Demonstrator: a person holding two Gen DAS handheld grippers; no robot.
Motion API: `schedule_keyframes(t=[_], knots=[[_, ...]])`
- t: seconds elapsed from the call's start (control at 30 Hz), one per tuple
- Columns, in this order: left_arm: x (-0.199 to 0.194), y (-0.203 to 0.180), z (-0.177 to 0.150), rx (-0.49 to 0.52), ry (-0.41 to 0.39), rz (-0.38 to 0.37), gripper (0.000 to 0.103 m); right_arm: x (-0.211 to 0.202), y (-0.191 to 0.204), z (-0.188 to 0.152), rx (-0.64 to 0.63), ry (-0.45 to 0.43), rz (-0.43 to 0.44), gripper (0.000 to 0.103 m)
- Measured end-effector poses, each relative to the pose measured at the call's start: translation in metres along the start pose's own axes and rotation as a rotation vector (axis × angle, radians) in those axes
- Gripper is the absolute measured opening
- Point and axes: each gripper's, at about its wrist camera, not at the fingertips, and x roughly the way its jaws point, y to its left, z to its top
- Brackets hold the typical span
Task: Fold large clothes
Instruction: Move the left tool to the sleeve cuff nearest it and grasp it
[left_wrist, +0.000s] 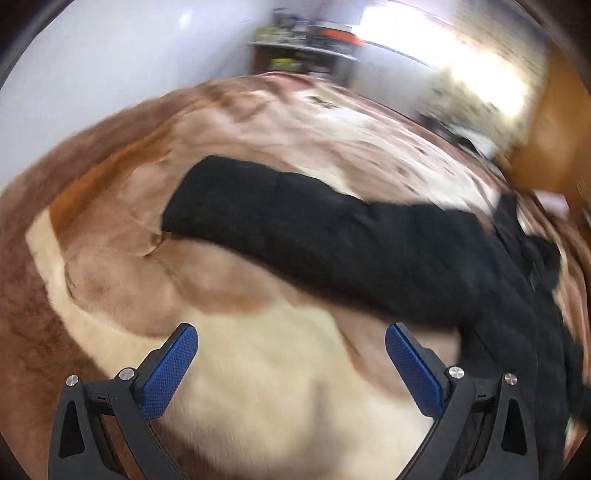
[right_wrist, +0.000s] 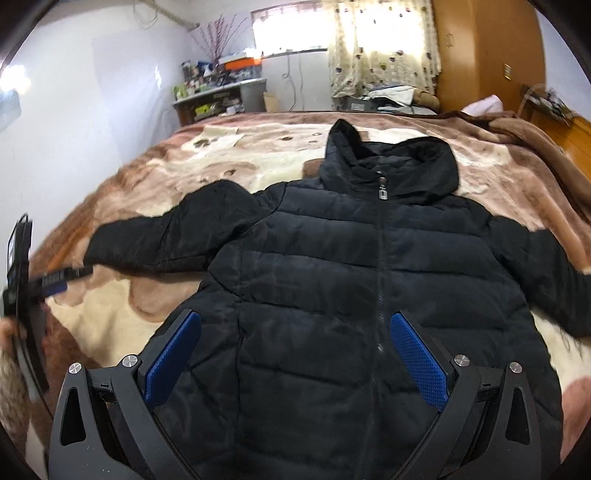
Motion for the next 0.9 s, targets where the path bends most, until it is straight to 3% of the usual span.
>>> schedule_keyframes(t=[0.17, 0.33, 0.43, 0.8, 0.87, 0.9], knots=[[0.046, 0.028, 0.034, -0.139, 0.040, -0.042, 0.102, 0.025, 0.025, 0.007, -0.106, 0.003, 0.032, 0.102], [0.069, 0.047, 0.057, -0.261, 0.013, -0.006, 0.102, 0.047, 0.043, 0.014, -0.155, 0.019, 0.060, 0.102], [0.090, 0.050, 0.068, -0.302, 0.045, 0.002, 0.102, 0.055, 0.050, 0.017, -0.167, 0.021, 0.078, 0.102], [0.126, 0.042, 0.071, -0.326, 0.107, 0.090, 0.100, 0.062, 0.043, 0.019, -0.153, 0.020, 0.060, 0.102], [0.125, 0.039, 0.073, -0.322, 0.106, 0.100, 0.094, 0.060, 0.039, 0.020, -0.142, 0.010, 0.057, 0.102], [0.124, 0.039, 0.074, -0.328, 0.105, 0.094, 0.086, 0.059, 0.037, 0.020, -0.136, 0.006, 0.053, 0.102]])
